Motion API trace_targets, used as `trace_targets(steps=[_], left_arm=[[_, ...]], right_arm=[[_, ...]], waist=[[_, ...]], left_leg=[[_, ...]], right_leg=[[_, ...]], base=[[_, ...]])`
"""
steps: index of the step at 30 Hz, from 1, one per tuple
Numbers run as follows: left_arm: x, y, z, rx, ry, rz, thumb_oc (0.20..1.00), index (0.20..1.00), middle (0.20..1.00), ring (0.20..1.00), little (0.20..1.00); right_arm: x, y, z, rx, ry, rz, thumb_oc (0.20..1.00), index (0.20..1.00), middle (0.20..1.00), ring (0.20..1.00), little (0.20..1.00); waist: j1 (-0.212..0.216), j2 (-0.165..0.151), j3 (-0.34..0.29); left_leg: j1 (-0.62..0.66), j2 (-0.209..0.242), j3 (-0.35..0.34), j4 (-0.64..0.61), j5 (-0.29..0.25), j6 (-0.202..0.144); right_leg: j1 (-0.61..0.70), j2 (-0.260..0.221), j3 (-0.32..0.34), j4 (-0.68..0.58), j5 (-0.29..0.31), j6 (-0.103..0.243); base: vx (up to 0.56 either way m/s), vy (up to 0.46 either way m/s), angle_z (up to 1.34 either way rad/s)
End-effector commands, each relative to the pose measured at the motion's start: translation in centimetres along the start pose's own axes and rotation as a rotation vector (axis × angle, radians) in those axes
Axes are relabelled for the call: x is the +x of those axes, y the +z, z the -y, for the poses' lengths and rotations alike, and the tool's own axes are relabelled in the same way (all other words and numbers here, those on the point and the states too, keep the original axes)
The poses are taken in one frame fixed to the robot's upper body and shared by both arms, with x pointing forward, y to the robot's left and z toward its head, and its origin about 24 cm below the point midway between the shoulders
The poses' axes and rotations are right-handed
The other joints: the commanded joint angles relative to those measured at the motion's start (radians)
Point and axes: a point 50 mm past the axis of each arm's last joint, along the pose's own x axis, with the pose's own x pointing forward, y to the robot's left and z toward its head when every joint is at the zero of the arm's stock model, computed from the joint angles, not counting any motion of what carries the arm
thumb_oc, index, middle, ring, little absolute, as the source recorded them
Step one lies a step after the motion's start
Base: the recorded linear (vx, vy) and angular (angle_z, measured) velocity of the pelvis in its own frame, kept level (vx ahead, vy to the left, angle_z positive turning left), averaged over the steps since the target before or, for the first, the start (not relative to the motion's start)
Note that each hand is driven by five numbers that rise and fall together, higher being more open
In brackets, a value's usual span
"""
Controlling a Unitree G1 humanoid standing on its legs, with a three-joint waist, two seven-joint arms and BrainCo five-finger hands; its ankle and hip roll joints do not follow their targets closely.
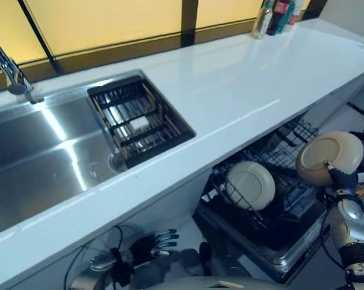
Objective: Pick up plates and place into dishwasher.
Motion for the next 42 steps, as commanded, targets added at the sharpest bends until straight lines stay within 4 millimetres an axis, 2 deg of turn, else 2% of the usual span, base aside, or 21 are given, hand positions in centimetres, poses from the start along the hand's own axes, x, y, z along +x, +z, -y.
trace_targets(steps=[1, 8, 13, 17, 23, 28, 36, 42], left_arm=[[-0.7, 0.6, 0.0, 0.013, -0.019, 0.04, 1.0, 1.0, 1.0, 1.0, 1.0], [-1.5, 1.7, -0.1, 0.024, -0.034, 0.08, 1.0, 1.0, 1.0, 1.0, 1.0], [-1.9, 2.4, 0.0, 0.066, -0.056, 0.096, 1.0, 1.0, 1.0, 1.0, 1.0], [-2.0, 4.1, -0.5, 0.098, -0.066, 0.136, 1.0, 1.0, 1.0, 1.0, 1.0], [-2.0, 5.6, -0.7, 0.131, -0.068, 0.173, 1.0, 1.0, 1.0, 1.0, 1.0], [-1.9, 6.9, -0.4, 0.145, -0.087, 0.209, 1.0, 1.0, 1.0, 1.0, 1.0], [-1.4, 7.6, 0.6, 0.139, -0.134, 0.265, 1.0, 1.0, 1.0, 1.0, 1.0], [-0.5, 8.2, 1.2, 0.134, -0.16, 0.306, 1.0, 1.0, 1.0, 1.0, 1.0]], right_arm=[[1.6, 4.8, 0.5, -0.076, 0.016, 0.141, 0.2, 0.2, 0.2, 0.2, 0.2], [1.9, 4.9, 1.3, -0.386, 0.09, 0.109, 0.2, 0.2, 0.2, 0.2, 0.2], [2.0, 4.5, 0.4, -0.682, 0.194, 0.084, 0.2, 0.2, 0.2, 0.2, 0.2], [2.6, 4.5, -0.2, -0.881, 0.218, 0.048, 0.2, 0.2, 0.2, 0.2, 0.2], [3.4, 4.3, 0.0, -1.005, 0.14, 0.005, 0.2, 0.2, 0.2, 0.2, 0.2], [3.9, 5.2, 0.8, -1.109, 0.034, 0.006, 0.2, 0.2, 0.2, 0.2, 0.2], [4.1, 6.2, 1.7, -1.114, 0.01, 0.018, 0.2, 0.2, 0.2, 0.2, 0.2], [4.2, 6.0, 1.1, -1.121, 0.018, 0.027, 0.2, 0.2, 0.2, 0.2, 0.2]], waist=[[0.038, 0.004, -0.021], [0.067, 0.008, -0.016], [0.085, 0.001, -0.012], [0.096, -0.007, 0.007], [0.114, -0.003, 0.027], [0.118, 0.019, 0.04], [0.115, 0.057, 0.048], [0.107, 0.09, 0.061]], left_leg=[[-0.072, 0.007, -0.042, -0.01, 0.046, 0.065], [-0.095, 0.013, -0.086, -0.013, 0.063, 0.047], [-0.108, 0.019, -0.101, -0.019, 0.078, 0.036], [-0.133, 0.023, -0.115, -0.026, 0.098, 0.03], [-0.159, 0.027, -0.129, -0.016, 0.106, 0.023], [-0.18, 0.026, -0.136, -0.014, 0.118, 0.017], [-0.193, 0.023, -0.13, -0.002, 0.121, 0.01], [-0.201, 0.024, -0.125, 0.011, 0.12, 0.004]], right_leg=[[-0.034, -0.059, 0.003, 0.114, -0.044, 0.087], [-0.028, -0.051, -0.005, 0.115, -0.054, 0.081], [-0.023, -0.049, -0.015, 0.104, -0.053, 0.082], [-0.037, -0.045, -0.023, 0.106, -0.052, 0.079], [-0.036, -0.041, -0.031, 0.103, -0.053, 0.071], [-0.042, -0.046, -0.036, 0.101, -0.053, 0.067], [-0.048, -0.063, -0.045, 0.106, -0.058, 0.065], [-0.05, -0.078, -0.05, 0.116, -0.066, 0.064]], base=[[0.06, -0.053, 0.05], [0.05, -0.037, 0.12], [0.01, -0.041, 0.06], [-0.06, -0.04, 0.05], [-0.03, -0.035, 0.11], [-0.06, 0.011, 0.06], [-0.03, 0.02, 0.01], [-0.02, 0.033, -0.01]])
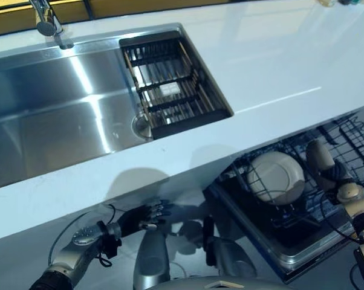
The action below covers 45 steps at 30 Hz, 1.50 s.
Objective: Pick up plates and place into dishwasher.
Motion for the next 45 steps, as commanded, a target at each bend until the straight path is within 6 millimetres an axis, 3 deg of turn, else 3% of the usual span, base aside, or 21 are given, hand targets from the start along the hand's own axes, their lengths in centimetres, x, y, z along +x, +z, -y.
trace_targets(steps=[1, 7, 12, 18, 22, 32, 33, 34, 35, 45], left_arm=[[1.1, 1.0, 1.9, 0.014, -0.084, 0.107, 1.0, 1.0, 1.0, 1.0, 1.0], [1.6, 2.3, 2.1, 0.035, -0.104, 0.166, 1.0, 1.0, 1.0, 1.0, 1.0], [1.8, 3.7, 2.2, 0.061, -0.111, 0.224, 1.0, 1.0, 1.0, 1.0, 1.0], [2.1, 4.6, 2.5, 0.061, -0.12, 0.264, 1.0, 1.0, 1.0, 1.0, 1.0], [2.3, 4.7, 2.8, 0.069, -0.124, 0.278, 1.0, 1.0, 1.0, 1.0, 1.0], [2.3, 4.7, 3.0, 0.061, -0.12, 0.295, 1.0, 1.0, 1.0, 1.0, 1.0], [2.4, 4.7, 3.2, 0.058, -0.123, 0.296, 1.0, 1.0, 1.0, 1.0, 1.0], [2.5, 4.7, 3.3, 0.057, -0.125, 0.298, 1.0, 1.0, 1.0, 1.0, 1.0], [2.5, 4.7, 3.4, 0.058, -0.125, 0.3, 1.0, 1.0, 1.0, 1.0, 1.0], [2.8, 4.5, 3.9, 0.034, -0.133, 0.312, 1.0, 1.0, 1.0, 1.0, 1.0]], right_arm=[[0.5, 0.9, 3.5, -0.054, -0.097, 0.04, 0.2, 0.2, 0.2, 0.2, 0.2], [0.8, 2.4, 6.2, -0.113, -0.196, 0.075, 0.2, 0.2, 0.2, 0.2, 0.2], [0.8, 3.6, 9.1, -0.247, -0.312, 0.098, 0.2, 0.2, 0.2, 0.2, 0.2], [0.6, 5.9, 12.2, -0.285, -0.383, 0.158, 0.2, 0.2, 0.2, 0.2, 0.2], [0.5, 6.6, 12.8, -0.303, -0.394, 0.192, 0.2, 0.2, 0.2, 0.2, 0.2], [0.4, 5.5, 14.0, -0.266, -0.426, 0.118, 0.2, 0.2, 0.2, 0.2, 0.2], [0.4, 5.4, 14.2, -0.248, -0.43, 0.107, 0.222, 0.222, 0.222, 0.222, 0.222], [0.4, 5.4, 14.4, -0.243, -0.434, 0.099, 0.545, 0.545, 0.545, 0.545, 0.545], [0.4, 5.3, 14.5, -0.237, -0.438, 0.091, 1.0, 1.0, 1.0, 1.0, 1.0], [0.2, 5.0, 15.4, -0.238, -0.452, 0.056, 1.0, 1.0, 1.0, 1.0, 1.0]], waist=[[0.011, 0.019, -0.071], [0.004, 0.061, -0.033], [-0.004, 0.084, -0.005], [-0.014, 0.102, 0.015], [-0.018, 0.106, 0.019], [-0.024, 0.117, 0.023], [-0.025, 0.12, 0.023], [-0.026, 0.123, 0.022], [-0.027, 0.125, 0.022], [-0.039, 0.14, 0.018]], left_leg=[[-0.047, 0.036, -0.03, -0.116, 0.143, -0.011], [-0.086, 0.03, -0.035, -0.094, 0.149, -0.018], [-0.136, 0.02, -0.049, -0.076, 0.156, -0.022], [-0.182, 0.015, -0.06, -0.068, 0.167, -0.03], [-0.194, 0.016, -0.058, -0.074, 0.174, -0.032], [-0.198, 0.02, -0.049, -0.075, 0.177, -0.035], [-0.198, 0.019, -0.048, -0.074, 0.177, -0.036], [-0.197, 0.019, -0.046, -0.075, 0.178, -0.036], [-0.195, 0.019, -0.044, -0.077, 0.179, -0.036], [-0.182, 0.02, -0.03, -0.073, 0.174, -0.036]], right_leg=[[0.008, -0.073, 0.005, 0.088, -0.083, 0.072], [-0.028, -0.09, 0.003, 0.113, -0.087, 0.067], [-0.074, -0.096, 0.004, 0.136, -0.091, 0.061], [-0.122, -0.103, 0.001, 0.159, -0.097, 0.053], [-0.142, -0.107, 0.002, 0.168, -0.1, 0.049], [-0.152, -0.113, 0.0, 0.174, -0.106, 0.044], [-0.152, -0.114, 0.0, 0.176, -0.107, 0.043], [-0.15, -0.114, 0.001, 0.175, -0.107, 0.042], [-0.149, -0.115, 0.002, 0.173, -0.107, 0.041], [-0.139, -0.121, 0.008, 0.173, -0.113, 0.038]], base=[[-0.01, 0.034, -0.05], [-0.07, 0.038, -0.03], [-0.08, 0.011, 0.02], [-0.07, 0.03, 0.0], [-0.02, 0.019, 0.0], [-0.01, 0.006, -0.03], [0.0, 0.0, 0.0], [0.01, 0.034, 0.0], [0.0, 0.0, 0.0], [0.01, 0.017, -0.03]])
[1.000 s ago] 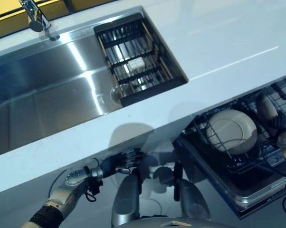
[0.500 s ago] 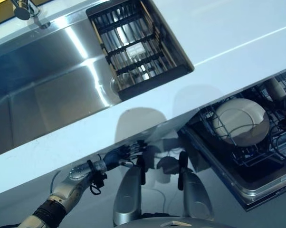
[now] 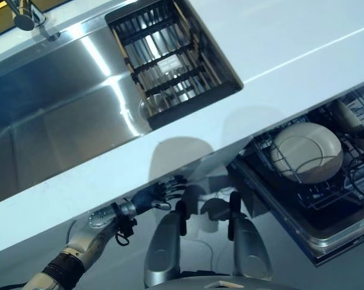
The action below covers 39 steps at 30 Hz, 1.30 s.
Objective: Pick up plates and place into dishwasher.
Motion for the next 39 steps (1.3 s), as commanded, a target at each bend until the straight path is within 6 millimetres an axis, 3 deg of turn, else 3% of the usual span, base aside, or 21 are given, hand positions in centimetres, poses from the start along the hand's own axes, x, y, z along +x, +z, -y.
trace_targets(steps=[1, 5, 9, 12, 13, 14, 18, 22, 27, 32, 39], left_arm=[[0.1, -0.1, 2.1, -0.046, -0.053, 0.089, 1.0, 1.0, 1.0, 1.0, 1.0], [0.2, -0.3, 2.4, -0.055, -0.055, 0.093, 1.0, 1.0, 1.0, 1.0, 1.0], [-0.1, -0.7, 2.5, -0.082, -0.041, 0.102, 1.0, 1.0, 1.0, 1.0, 1.0], [-0.5, -1.5, 2.5, -0.103, 0.017, 0.104, 1.0, 1.0, 1.0, 1.0, 1.0], [-0.5, -1.6, 2.5, -0.102, 0.02, 0.1, 1.0, 1.0, 1.0, 1.0, 1.0], [-0.7, -2.0, 2.5, -0.088, 0.067, 0.096, 1.0, 1.0, 1.0, 1.0, 1.0], [-1.2, -3.3, 2.1, -0.118, 0.157, 0.083, 1.0, 1.0, 1.0, 1.0, 1.0], [-1.5, -4.7, 2.4, -0.144, 0.186, 0.072, 1.0, 1.0, 1.0, 1.0, 1.0], [-1.3, -6.0, 3.1, -0.163, 0.214, 0.046, 1.0, 1.0, 1.0, 1.0, 1.0], [-0.7, -6.3, 3.4, -0.178, 0.209, 0.047, 1.0, 1.0, 1.0, 1.0, 1.0], [0.4, -6.1, 4.1, -0.204, 0.158, 0.074, 1.0, 1.0, 1.0, 1.0, 1.0]], right_arm=[[0.5, -0.4, 4.0, -0.038, -0.117, -0.007, 1.0, 1.0, 1.0, 1.0, 1.0], [0.5, -0.4, 4.3, -0.025, -0.13, 0.001, 1.0, 1.0, 1.0, 1.0, 1.0], [0.4, 0.3, 4.6, 0.16, -0.147, 0.067, 1.0, 1.0, 1.0, 1.0, 1.0], [-0.1, 1.3, 4.7, 0.482, -0.195, 0.174, 1.0, 1.0, 1.0, 1.0, 1.0], [-0.2, 1.1, 4.7, 0.505, -0.203, 0.176, 1.0, 1.0, 1.0, 1.0, 1.0], [-0.7, 1.2, 4.6, 0.72, -0.249, 0.21, 1.0, 1.0, 1.0, 1.0, 1.0], [-2.6, -0.1, 1.5, 1.083, -0.295, 0.188, 1.0, 1.0, 1.0, 1.0, 1.0], [-3.9, -0.3, -1.5, 1.177, -0.267, 0.12, 1.0, 1.0, 1.0, 1.0, 1.0], [-5.2, -1.9, -5.4, 1.222, -0.249, -0.104, 1.0, 1.0, 1.0, 1.0, 1.0], [-5.2, -1.2, -6.8, 1.253, -0.22, -0.181, 1.0, 1.0, 1.0, 1.0, 1.0], [-4.8, -1.4, -8.2, 1.304, -0.229, -0.29, 1.0, 1.0, 1.0, 1.0, 1.0]], waist=[[-0.012, 0.015, -0.068], [-0.016, 0.018, -0.069], [-0.024, 0.018, -0.082], [-0.039, 0.016, -0.098], [-0.036, 0.014, -0.098], [-0.049, 0.012, -0.105], [-0.073, 0.004, -0.131], [-0.082, -0.002, -0.148], [-0.09, -0.006, -0.163], [-0.092, 0.006, -0.151], [-0.097, 0.056, -0.126]], left_leg=[[-0.089, 0.084, -0.085, -0.073, 0.139, -0.074], [-0.075, 0.085, -0.081, -0.076, 0.139, -0.073], [-0.048, 0.087, -0.072, -0.09, 0.139, -0.072], [-0.018, 0.09, -0.06, -0.102, 0.135, -0.071], [-0.013, 0.09, -0.058, -0.103, 0.134, -0.07], [0.001, 0.091, -0.049, -0.106, 0.128, -0.069], [0.043, 0.089, -0.033, -0.121, 0.114, -0.067], [0.077, 0.089, -0.022, -0.129, 0.105, -0.065], [0.107, 0.09, -0.012, -0.134, 0.099, -0.064], [0.101, 0.09, -0.009, -0.114, 0.094, -0.066], [0.086, 0.085, 0.002, -0.114, 0.107, -0.071]], right_leg=[[0.024, -0.043, -0.017, 0.08, -0.106, 0.023], [0.033, -0.042, -0.015, 0.078, -0.107, 0.02], [0.054, -0.04, -0.01, 0.069, -0.11, 0.019], [0.079, -0.037, -0.002, 0.06, -0.114, 0.017], [0.083, -0.038, -0.002, 0.059, -0.115, 0.018], [0.093, -0.037, 0.002, 0.053, -0.116, 0.018], [0.123, -0.035, 0.008, 0.034, -0.115, 0.02], [0.151, -0.035, 0.013, 0.023, -0.116, 0.021], [0.174, -0.04, 0.019, 0.019, -0.119, 0.026], [0.168, -0.048, 0.021, 0.028, -0.118, 0.028], [0.147, -0.06, 0.02, 0.044, -0.119, 0.027]], base=[[0.0, 0.024, -0.08], [0.01, 0.031, -0.05], [0.03, 0.054, -0.04], [0.07, 0.074, -0.04], [0.08, 0.09, -0.08], [0.05, 0.069, -0.1], [0.07, 0.066, -0.07], [0.07, 0.028, -0.09], [0.05, 0.016, -0.05], [-0.01, 0.008, -0.01], [-0.03, 0.061, -0.03]])
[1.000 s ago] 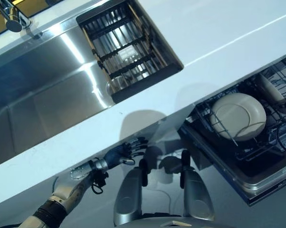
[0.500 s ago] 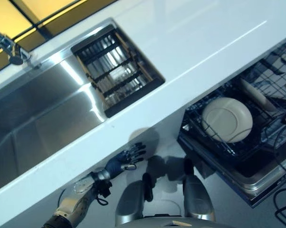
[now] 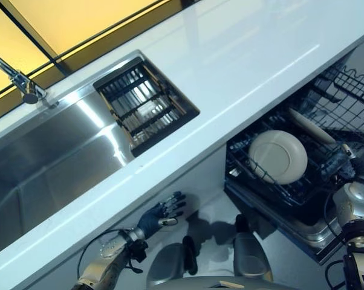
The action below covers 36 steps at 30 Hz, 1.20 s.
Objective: Pick up plates and place into dishwasher.
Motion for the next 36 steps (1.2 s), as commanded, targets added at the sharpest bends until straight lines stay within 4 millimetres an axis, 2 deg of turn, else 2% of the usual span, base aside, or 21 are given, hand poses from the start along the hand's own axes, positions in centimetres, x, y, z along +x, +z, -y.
trace_targets(steps=[1, 9, 19, 26, 36], left_arm=[[0.6, 0.6, 1.4, -0.015, -0.045, 0.102, 1.0, 1.0, 1.0, 1.0, 1.0], [1.4, 1.2, 2.1, -0.031, -0.088, 0.129, 1.0, 1.0, 1.0, 1.0, 1.0], [1.7, 1.3, 3.3, -0.037, -0.141, 0.14, 1.0, 1.0, 1.0, 1.0, 1.0], [1.9, 1.2, 4.0, -0.053, -0.167, 0.124, 1.0, 1.0, 1.0, 1.0, 1.0], [1.5, 0.8, 4.0, -0.044, -0.148, 0.114, 1.0, 1.0, 1.0, 1.0, 1.0]], right_arm=[[0.9, 2.6, -0.8, 0.063, 0.0, 0.075, 1.0, 1.0, 1.0, 1.0, 1.0], [1.3, 0.3, 0.3, 0.107, -0.097, -0.056, 1.0, 1.0, 1.0, 1.0, 1.0], [1.2, -1.2, -0.5, 0.296, 0.073, -0.171, 1.0, 1.0, 1.0, 1.0, 1.0], [1.6, 1.1, -2.6, 0.23, 0.143, -0.112, 1.0, 1.0, 1.0, 1.0, 1.0], [1.5, 4.4, -5.8, 0.094, 0.264, 0.017, 1.0, 1.0, 1.0, 1.0, 1.0]], waist=[[0.01, 0.02, -0.012], [0.015, 0.061, 0.008], [0.03, 0.104, 0.016], [0.049, 0.104, 0.021], [0.065, 0.071, 0.031]], left_leg=[[-0.121, 0.096, -0.08, 0.009, 0.104, -0.079], [-0.141, 0.088, -0.083, 0.025, 0.11, -0.081], [-0.146, 0.07, -0.098, 0.043, 0.116, -0.083], [-0.148, 0.066, -0.114, 0.046, 0.125, -0.086], [-0.143, 0.073, -0.134, 0.031, 0.127, -0.083]], right_leg=[[0.029, -0.04, -0.015, 0.061, -0.093, 0.014], [0.007, -0.049, -0.023, 0.087, -0.1, 0.005], [0.002, -0.063, -0.031, 0.117, -0.112, -0.002], [0.002, -0.062, -0.04, 0.126, -0.116, -0.008], [0.009, -0.045, -0.037, 0.126, -0.115, -0.01]], base=[[-0.03, 0.057, -0.09], [-0.02, 0.027, 0.0], [0.02, 0.026, 0.04], [0.0, 0.011, 0.05], [0.0, -0.009, 0.05]])
